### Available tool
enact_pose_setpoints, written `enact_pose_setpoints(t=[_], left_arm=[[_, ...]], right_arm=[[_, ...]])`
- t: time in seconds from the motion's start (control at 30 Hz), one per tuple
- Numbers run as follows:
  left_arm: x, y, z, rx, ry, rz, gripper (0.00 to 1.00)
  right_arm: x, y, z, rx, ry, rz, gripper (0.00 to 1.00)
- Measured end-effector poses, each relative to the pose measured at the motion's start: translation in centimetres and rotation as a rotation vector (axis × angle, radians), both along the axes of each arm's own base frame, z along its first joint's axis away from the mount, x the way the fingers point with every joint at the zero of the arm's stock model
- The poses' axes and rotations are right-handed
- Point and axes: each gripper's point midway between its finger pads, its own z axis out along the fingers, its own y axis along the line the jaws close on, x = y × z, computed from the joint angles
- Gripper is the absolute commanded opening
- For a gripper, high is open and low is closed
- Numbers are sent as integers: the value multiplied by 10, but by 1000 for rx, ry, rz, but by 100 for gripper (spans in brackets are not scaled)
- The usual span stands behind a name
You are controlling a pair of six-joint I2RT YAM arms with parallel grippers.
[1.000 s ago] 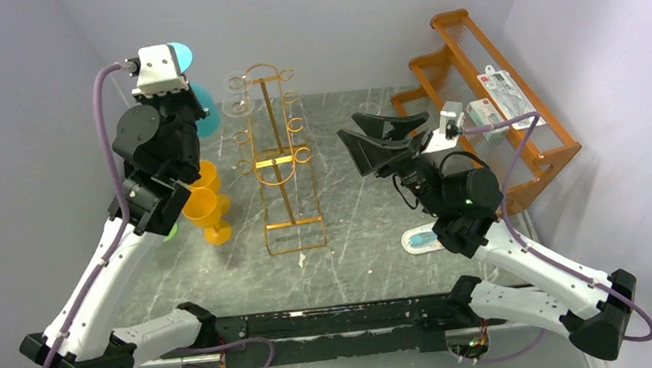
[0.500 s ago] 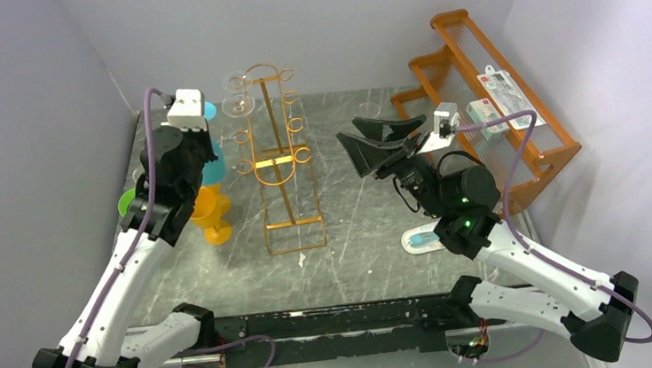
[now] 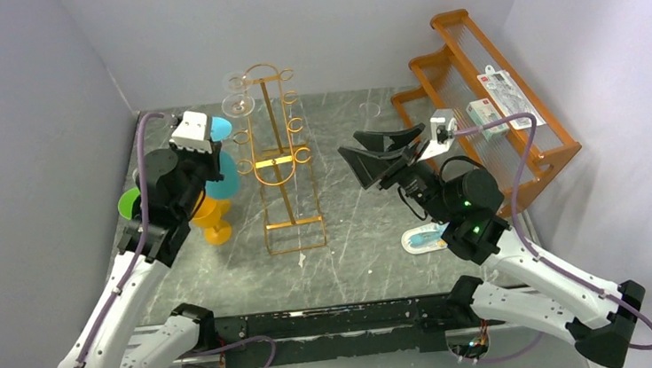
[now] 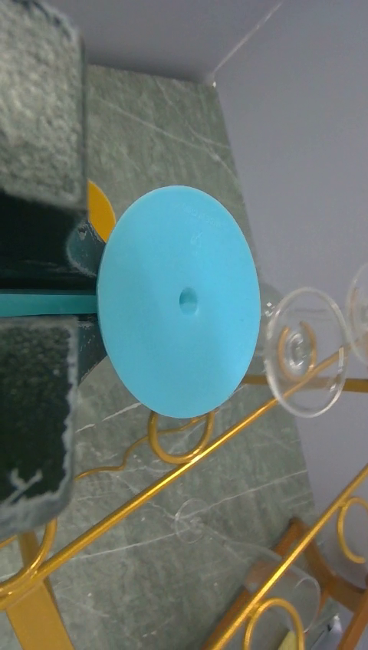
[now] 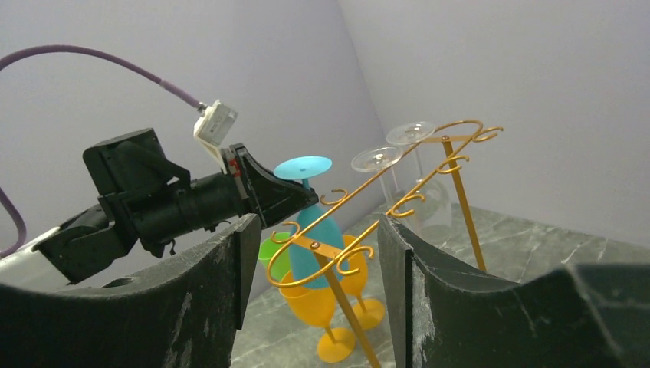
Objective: Place the wine glass upside down on the wine glass rack
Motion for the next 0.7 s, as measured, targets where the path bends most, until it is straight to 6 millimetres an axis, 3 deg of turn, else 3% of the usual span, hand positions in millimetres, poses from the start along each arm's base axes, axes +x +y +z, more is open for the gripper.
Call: enact_pose_setpoints(t=[0.3,0.7], left_arm=[[-3,-11,-31,-31,17,-55,5],[-9,-15,-21,-54,-76,-93,5]], right_arm=[[-1,-1,-15,-18,44,7,62],[-4,0,-24,-9,75,26,62]])
